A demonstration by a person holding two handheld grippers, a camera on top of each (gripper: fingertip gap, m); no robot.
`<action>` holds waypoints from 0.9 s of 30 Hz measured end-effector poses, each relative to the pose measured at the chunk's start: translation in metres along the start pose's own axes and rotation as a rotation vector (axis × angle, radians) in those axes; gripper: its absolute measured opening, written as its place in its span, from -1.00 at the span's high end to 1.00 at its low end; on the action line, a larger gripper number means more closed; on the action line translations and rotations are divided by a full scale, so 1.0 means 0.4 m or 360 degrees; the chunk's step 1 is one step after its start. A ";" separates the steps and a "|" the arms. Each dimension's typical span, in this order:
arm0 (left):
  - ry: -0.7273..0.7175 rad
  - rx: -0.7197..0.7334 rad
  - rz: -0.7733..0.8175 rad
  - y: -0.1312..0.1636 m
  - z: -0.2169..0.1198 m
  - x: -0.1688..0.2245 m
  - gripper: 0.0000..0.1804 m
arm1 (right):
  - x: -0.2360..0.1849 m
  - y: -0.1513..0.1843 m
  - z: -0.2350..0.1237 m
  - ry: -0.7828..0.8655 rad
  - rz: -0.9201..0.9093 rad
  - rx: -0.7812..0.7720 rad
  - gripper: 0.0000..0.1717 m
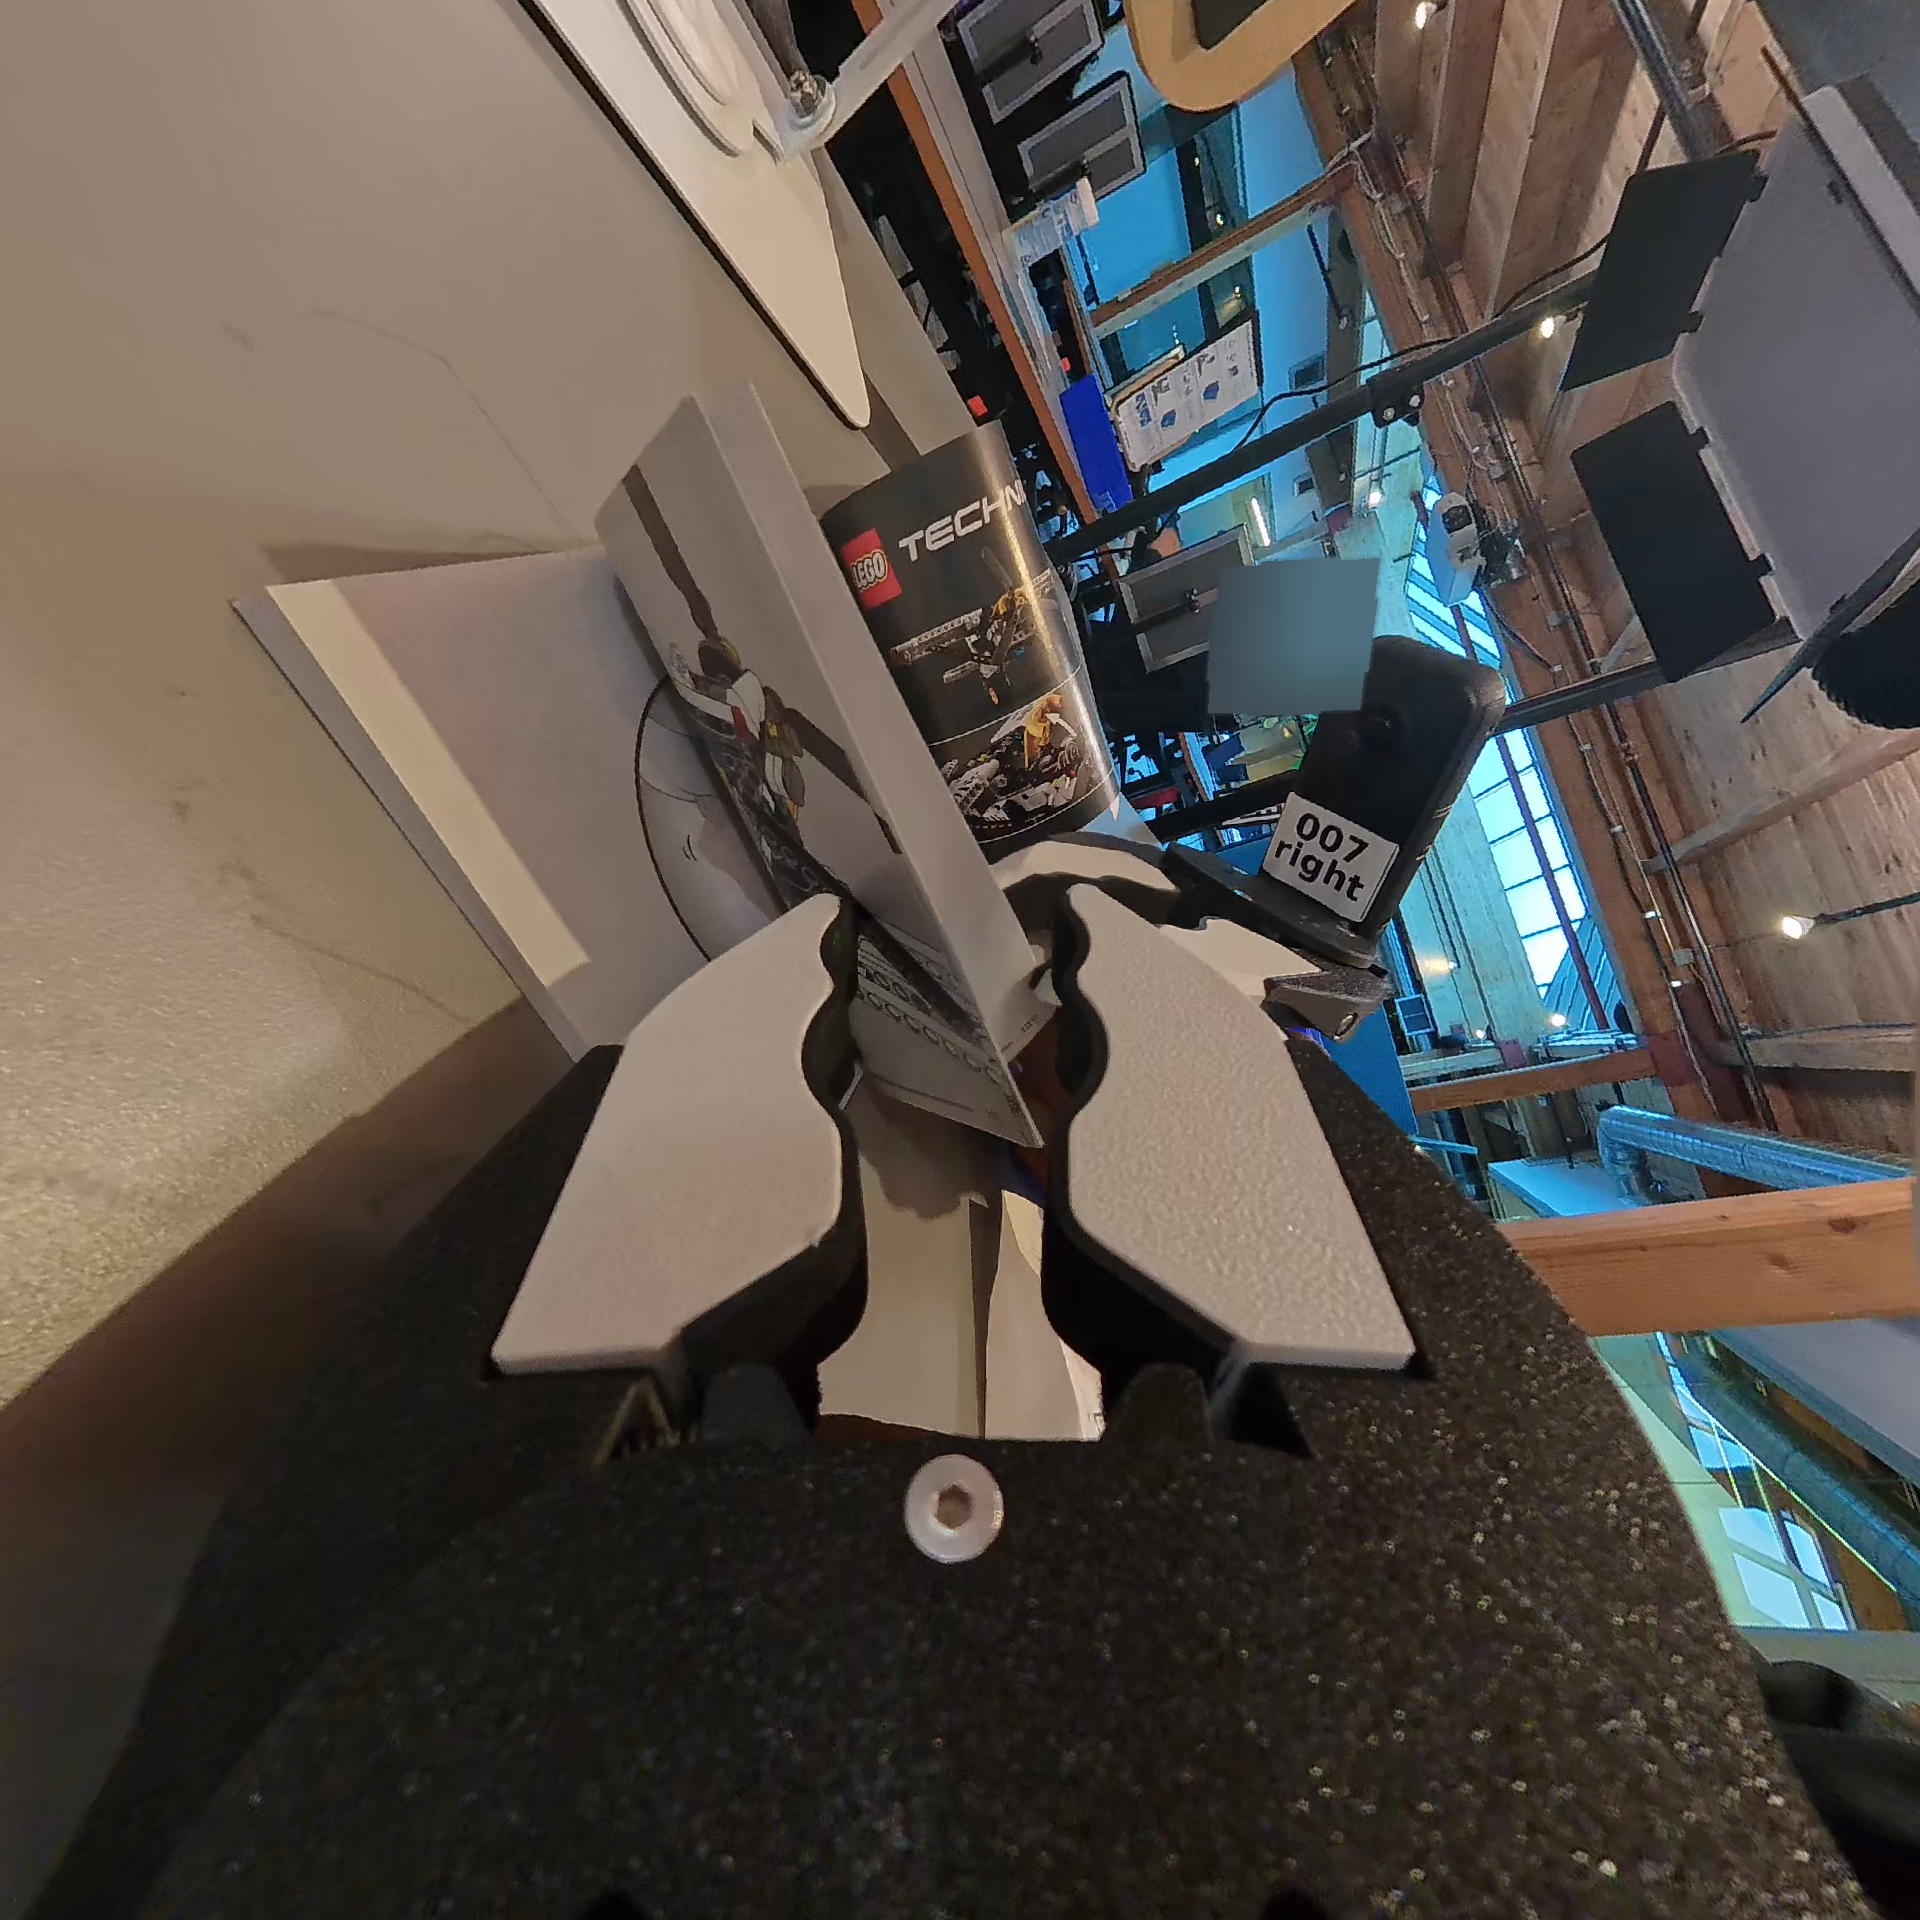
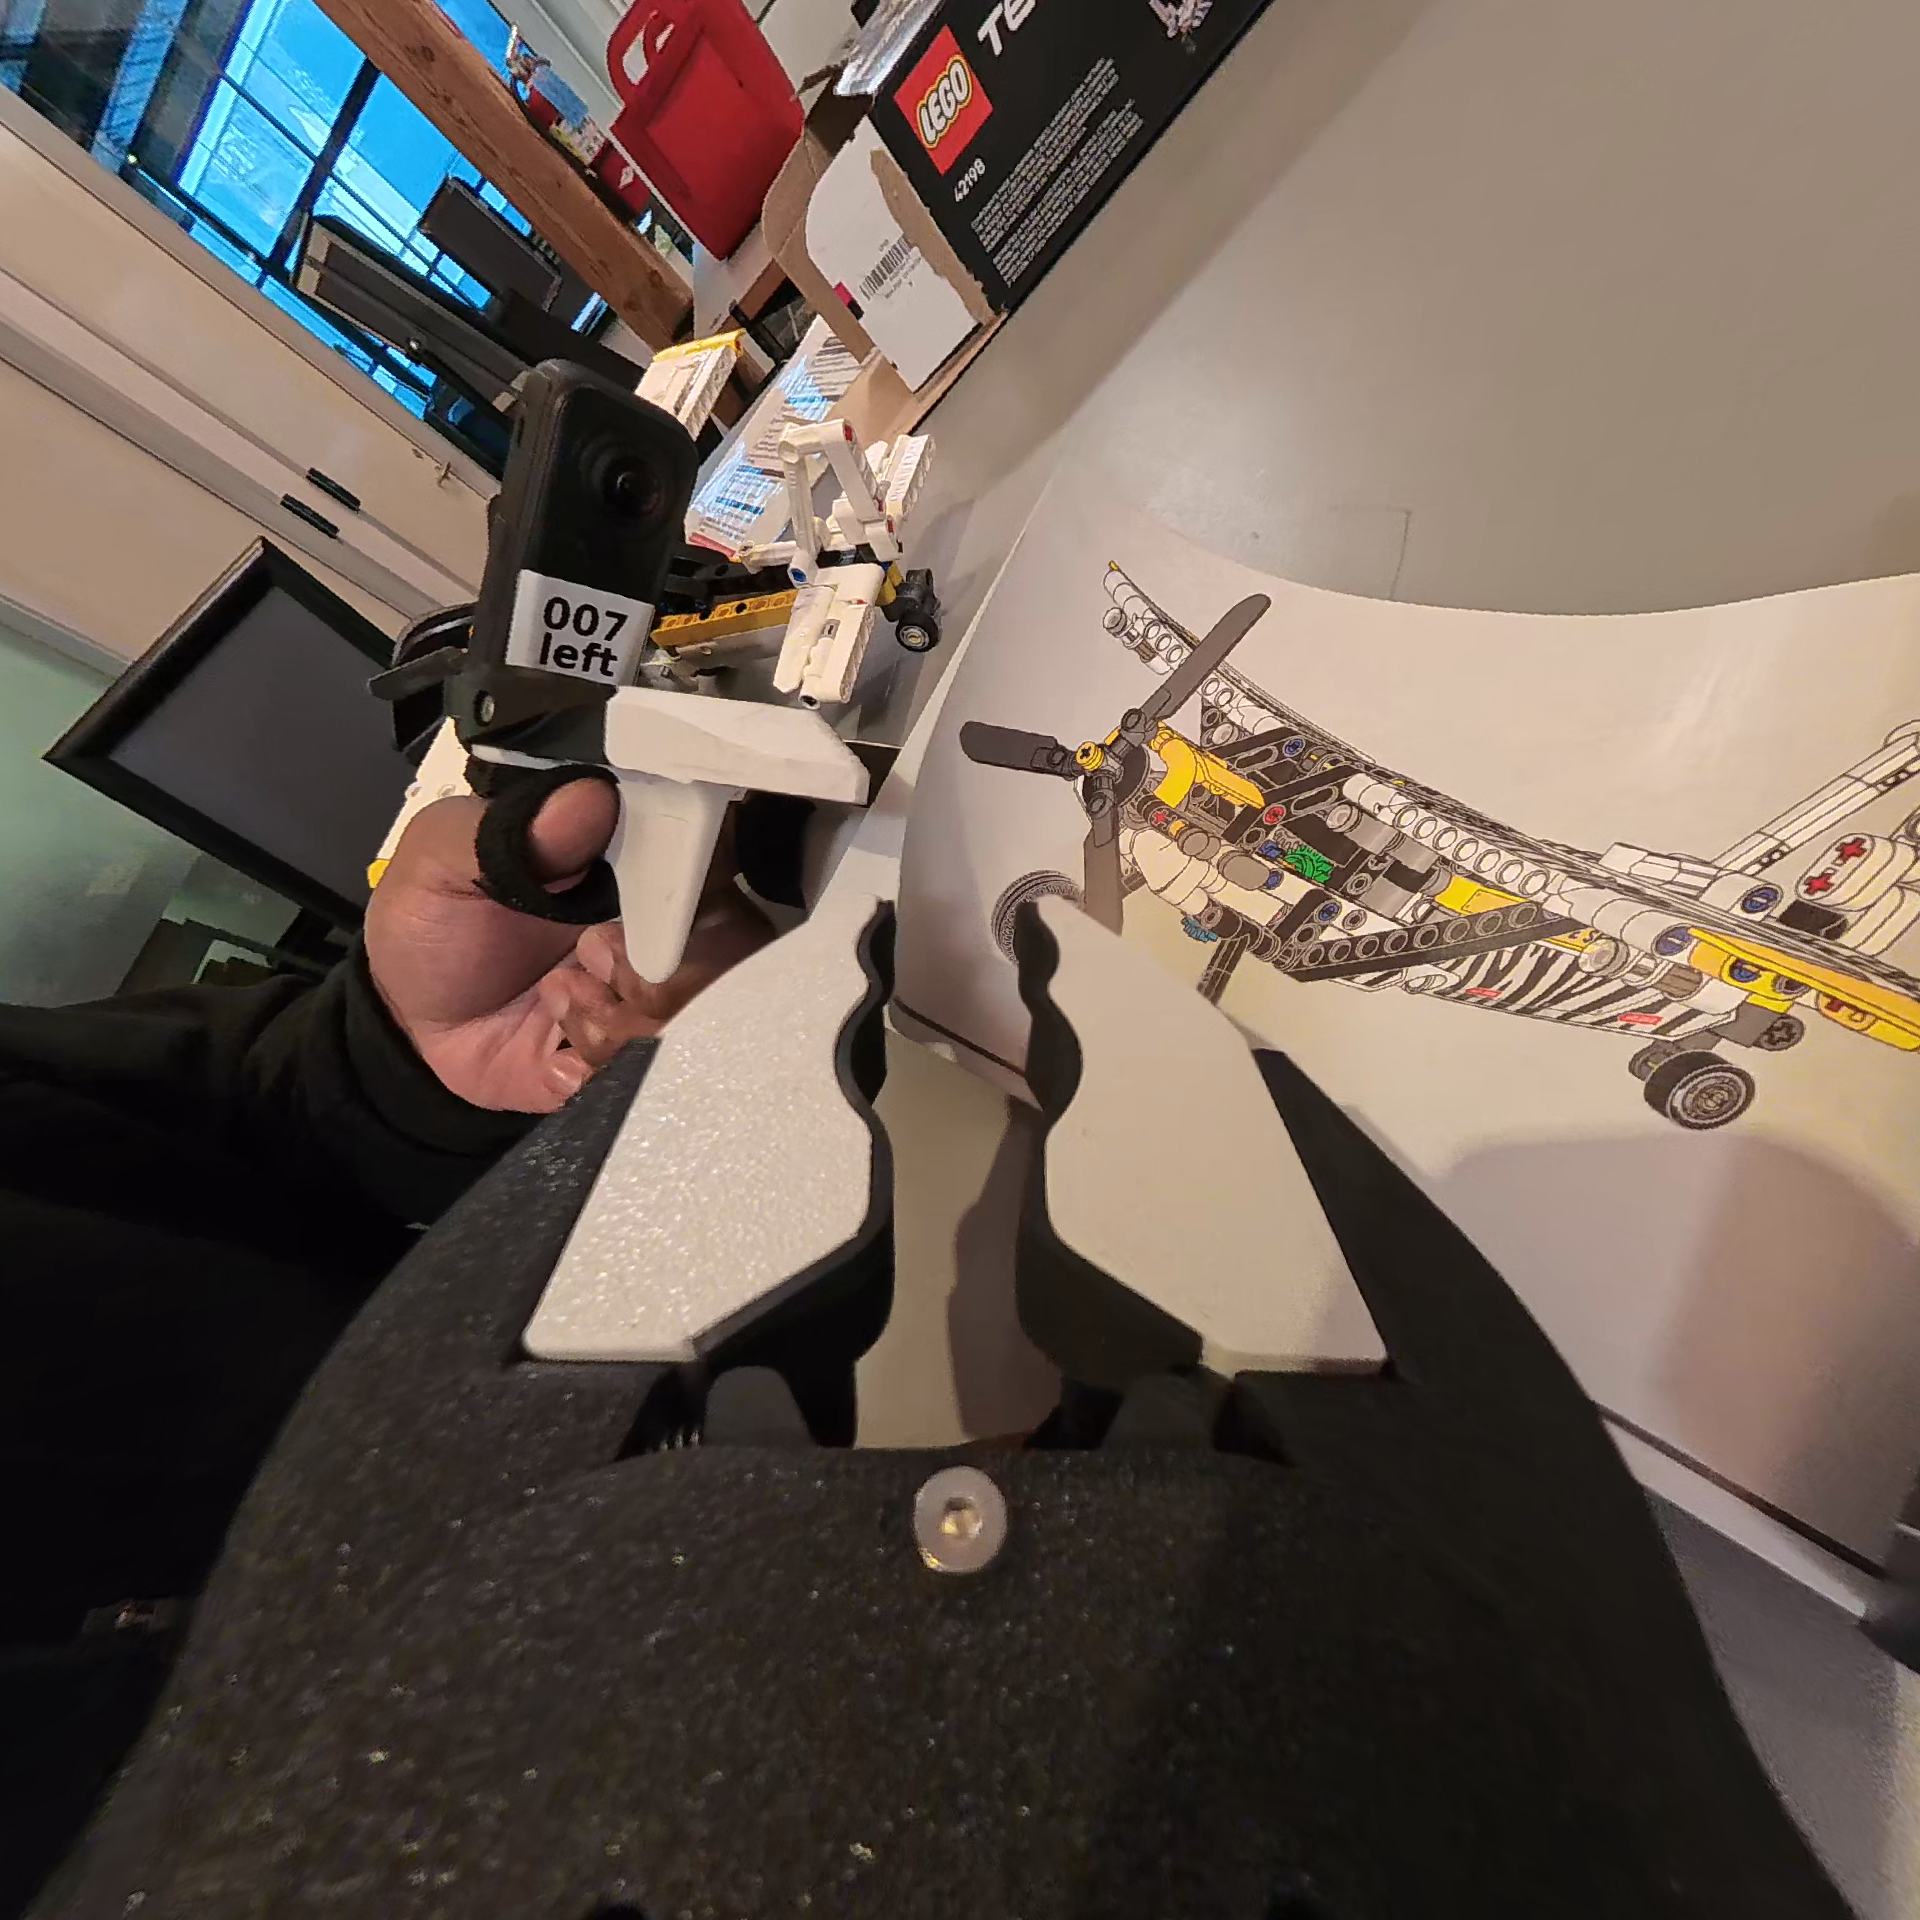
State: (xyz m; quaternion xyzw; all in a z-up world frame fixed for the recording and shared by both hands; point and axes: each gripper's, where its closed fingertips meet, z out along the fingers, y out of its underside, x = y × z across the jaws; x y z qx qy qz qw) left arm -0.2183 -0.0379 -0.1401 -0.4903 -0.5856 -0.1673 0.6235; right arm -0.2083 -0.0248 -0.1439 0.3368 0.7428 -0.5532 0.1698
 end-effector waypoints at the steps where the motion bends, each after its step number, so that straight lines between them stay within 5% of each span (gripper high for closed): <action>1: -0.0004 0.0000 0.0004 0.000 0.000 -0.001 0.60 | -0.001 0.000 -0.001 -0.0005 0.0003 0.0005 0.77; 8: -0.0022 0.0005 0.0027 -0.001 -0.001 -0.003 0.60 | -0.012 -0.007 -0.018 -0.0029 -0.0001 0.0068 0.99; 27: -0.0022 0.0021 0.0047 -0.001 0.005 0.002 0.59 | -0.055 0.009 -0.031 -0.0088 -0.0134 0.0134 0.98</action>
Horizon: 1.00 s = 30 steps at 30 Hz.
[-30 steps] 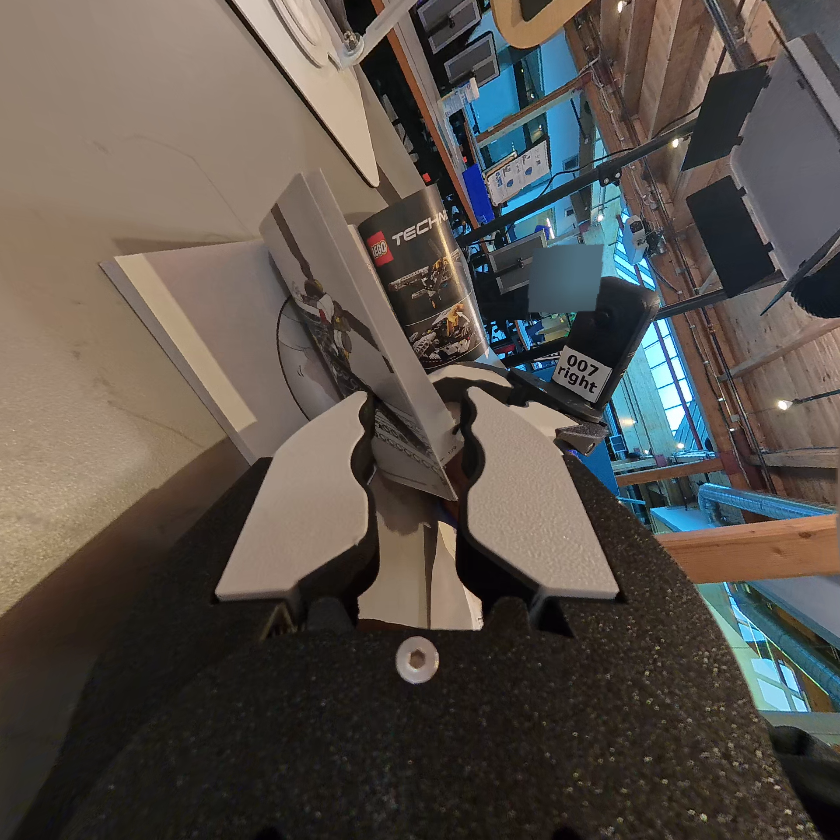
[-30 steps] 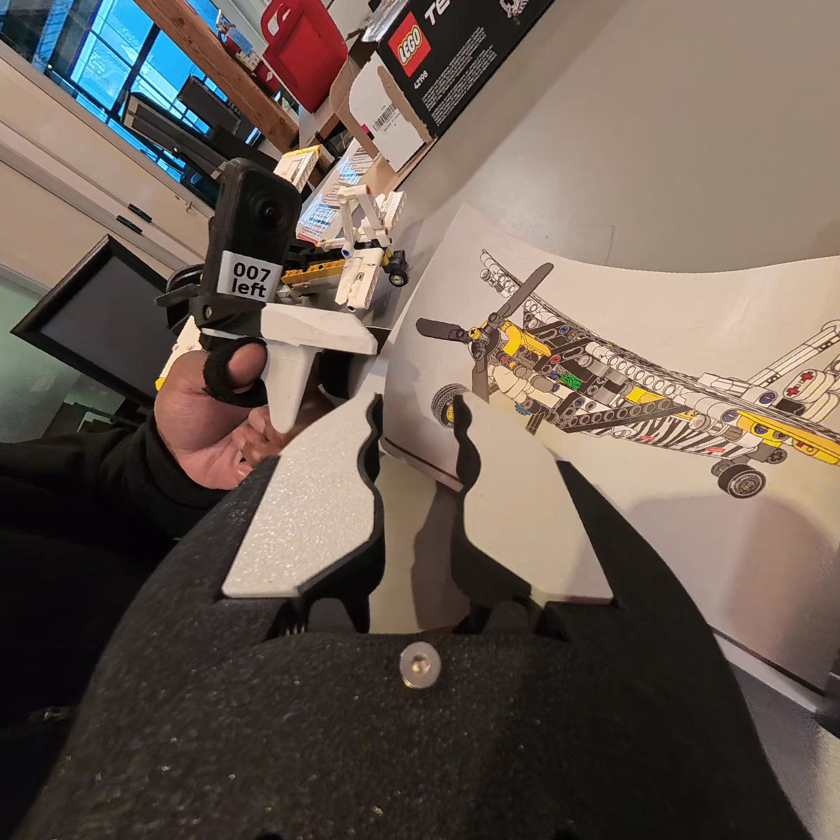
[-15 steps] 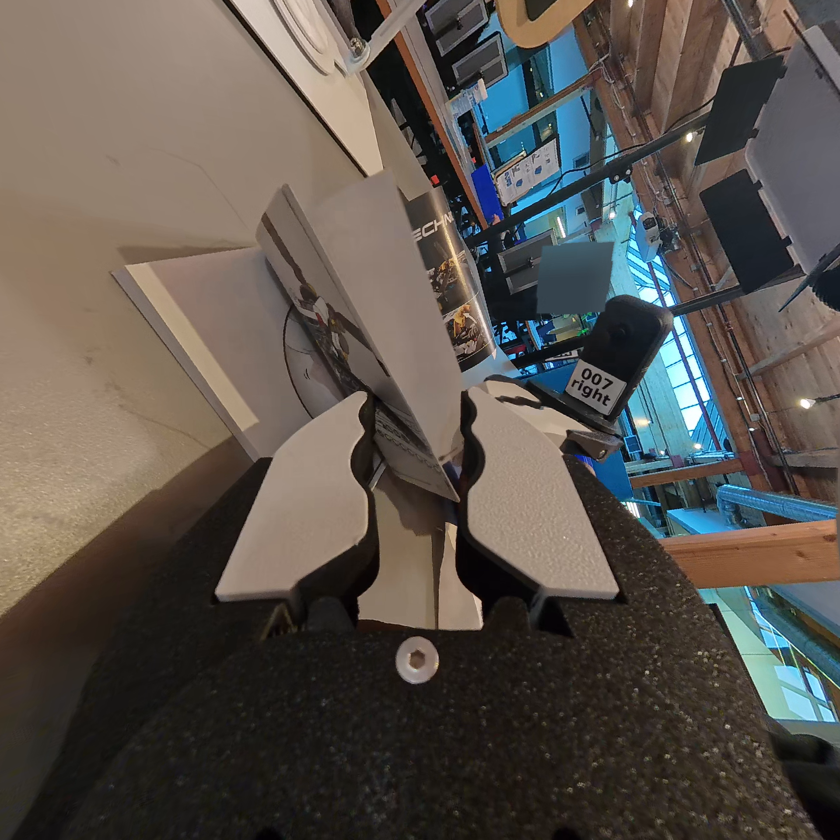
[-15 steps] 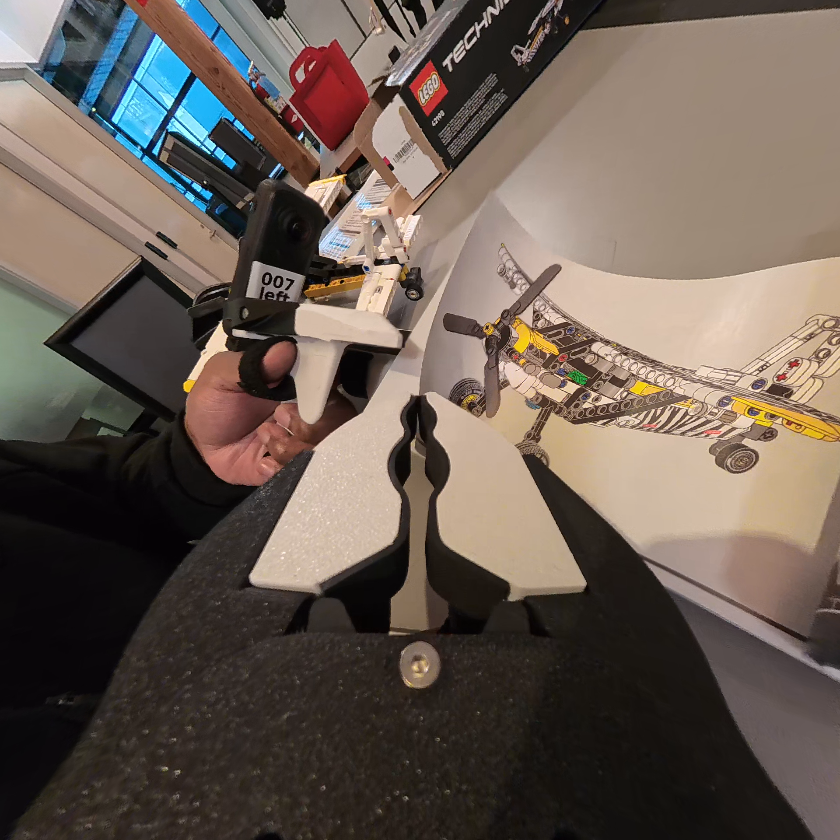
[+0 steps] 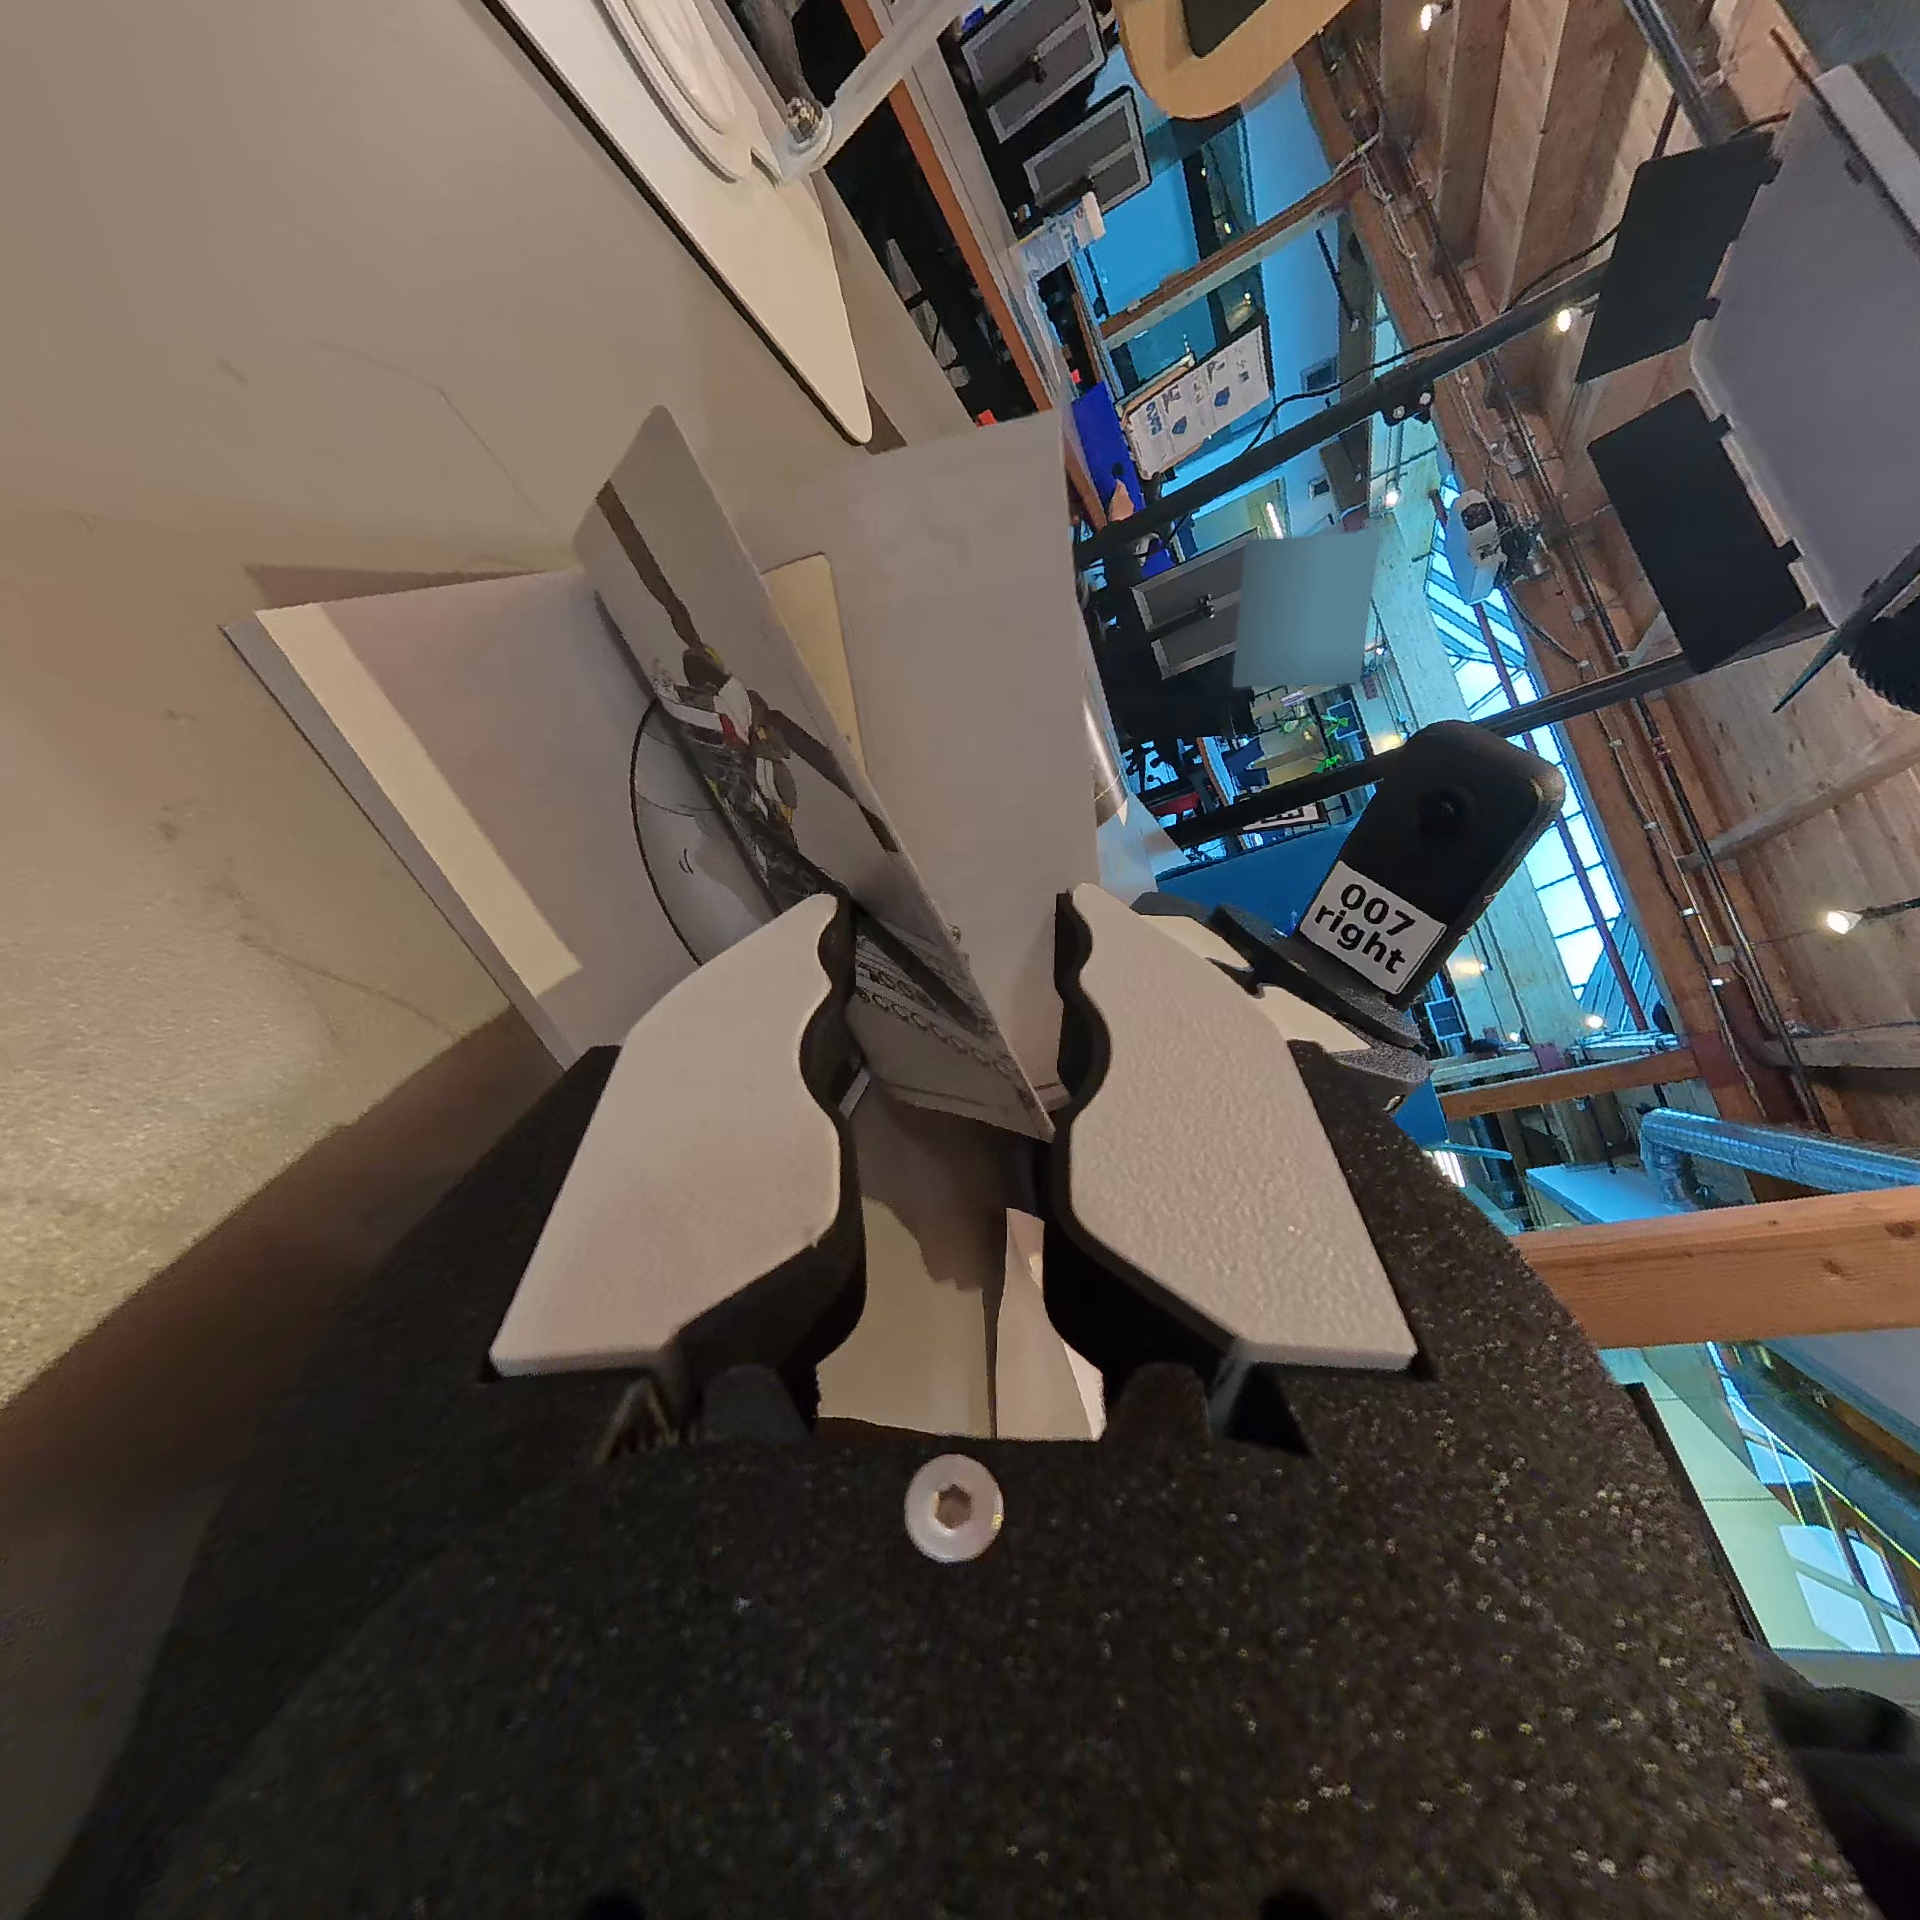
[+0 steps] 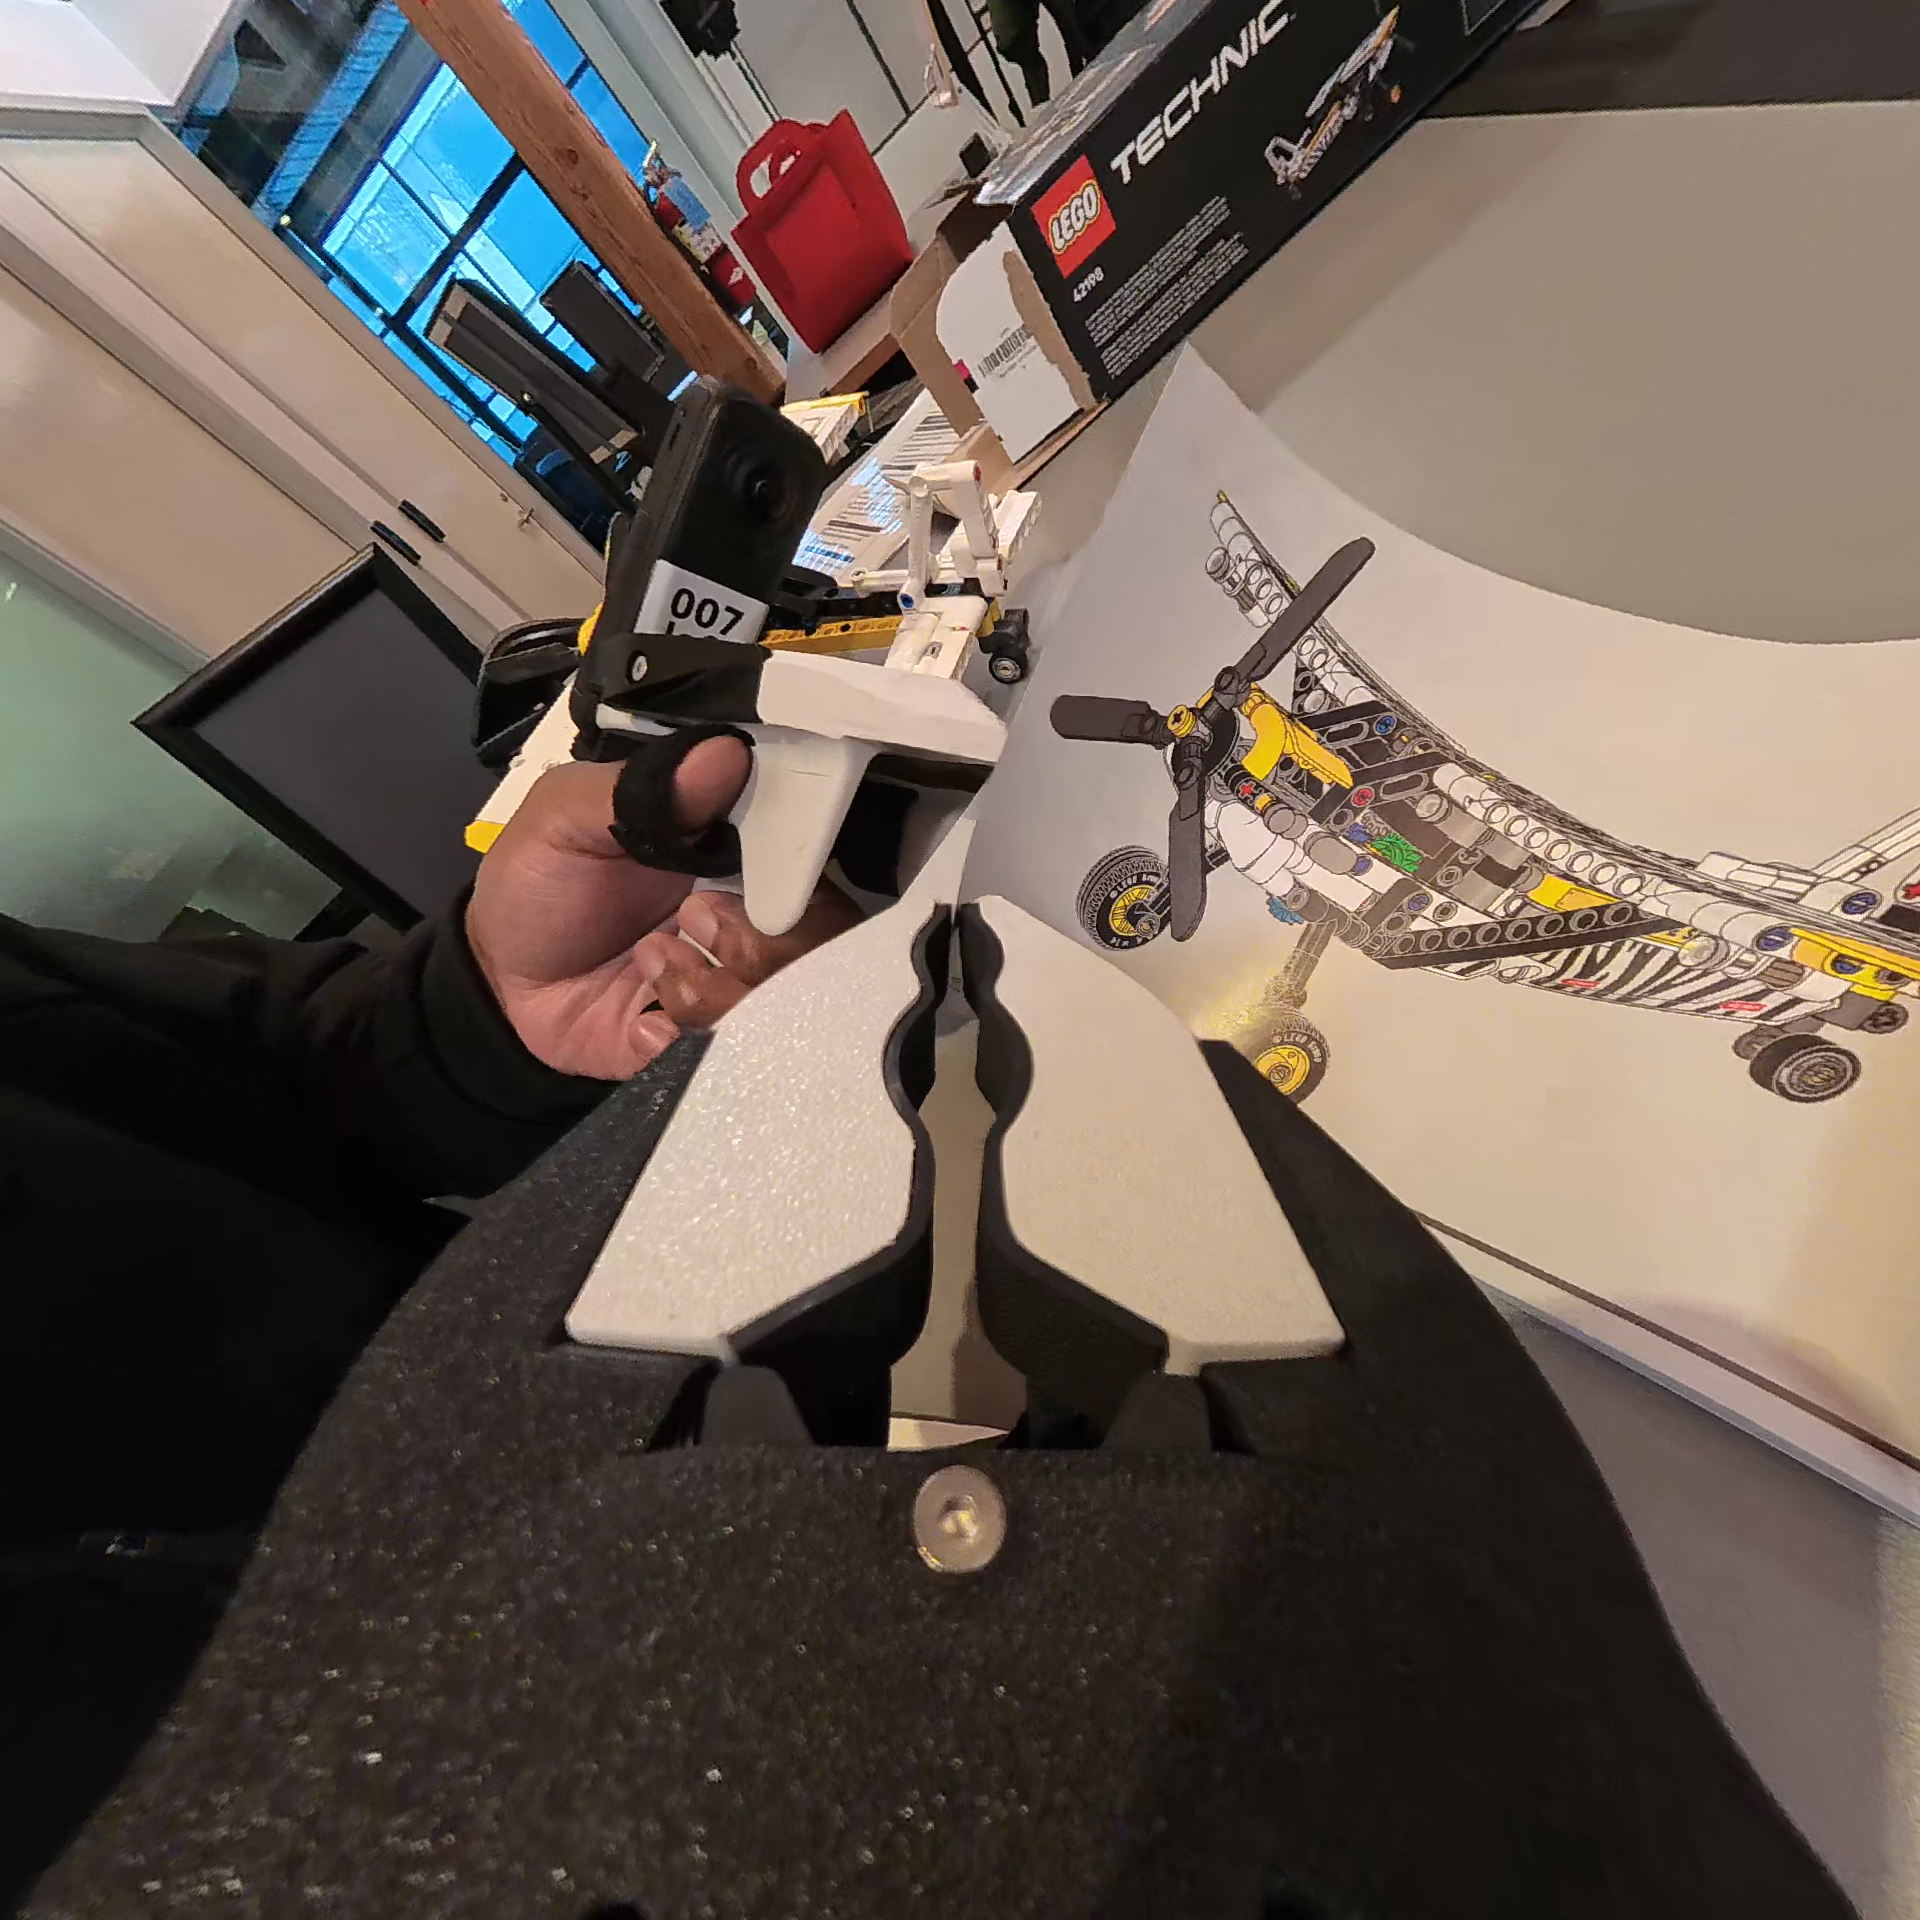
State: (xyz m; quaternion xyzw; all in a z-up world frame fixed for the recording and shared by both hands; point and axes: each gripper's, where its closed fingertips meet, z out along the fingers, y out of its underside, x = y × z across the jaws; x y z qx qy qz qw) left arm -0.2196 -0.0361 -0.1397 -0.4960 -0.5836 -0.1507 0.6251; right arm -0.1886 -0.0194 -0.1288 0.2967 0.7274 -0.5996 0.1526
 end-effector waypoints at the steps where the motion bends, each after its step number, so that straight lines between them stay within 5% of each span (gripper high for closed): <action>1: -0.0010 -0.0005 0.0002 0.002 0.001 -0.002 0.59 | 0.001 0.002 0.002 0.0010 -0.0006 -0.0009 0.97; 12: -0.0085 -0.0048 0.0014 0.013 0.004 -0.017 0.60 | 0.029 0.029 0.026 0.0188 -0.0124 -0.0177 0.91; 30: -0.0088 -0.0048 0.0025 0.011 0.001 -0.017 0.60 | 0.031 -0.001 -0.002 0.0053 0.0064 -0.0016 0.95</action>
